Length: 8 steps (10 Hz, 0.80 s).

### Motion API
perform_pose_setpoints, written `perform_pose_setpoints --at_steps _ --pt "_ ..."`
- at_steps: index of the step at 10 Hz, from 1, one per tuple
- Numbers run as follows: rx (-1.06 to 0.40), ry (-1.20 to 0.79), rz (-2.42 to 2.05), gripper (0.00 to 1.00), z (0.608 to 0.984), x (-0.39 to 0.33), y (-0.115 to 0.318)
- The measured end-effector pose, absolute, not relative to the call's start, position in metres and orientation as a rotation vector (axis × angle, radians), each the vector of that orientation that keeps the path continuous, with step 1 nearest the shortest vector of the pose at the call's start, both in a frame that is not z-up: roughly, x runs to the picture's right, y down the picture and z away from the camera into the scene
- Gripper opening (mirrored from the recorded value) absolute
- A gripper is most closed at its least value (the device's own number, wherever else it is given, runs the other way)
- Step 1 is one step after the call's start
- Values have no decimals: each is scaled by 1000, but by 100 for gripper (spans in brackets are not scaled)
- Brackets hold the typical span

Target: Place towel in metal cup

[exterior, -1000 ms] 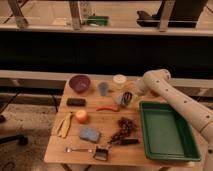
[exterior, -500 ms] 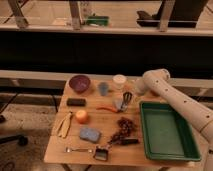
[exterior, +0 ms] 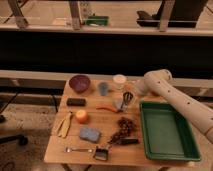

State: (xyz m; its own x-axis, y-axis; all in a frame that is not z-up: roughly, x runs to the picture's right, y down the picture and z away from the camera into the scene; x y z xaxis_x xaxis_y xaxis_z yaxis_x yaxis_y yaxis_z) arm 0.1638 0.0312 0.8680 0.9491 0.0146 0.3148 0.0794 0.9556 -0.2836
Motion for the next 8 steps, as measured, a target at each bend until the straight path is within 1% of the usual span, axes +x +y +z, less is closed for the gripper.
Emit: perform_pose_setpoints --at_steps 2,5,8 --pt "-340 -351 -78 80 870 133 46" --pt "-377 -381 -141 80 881 98 56" --pt "-393 -377 -162 80 902 105 54"
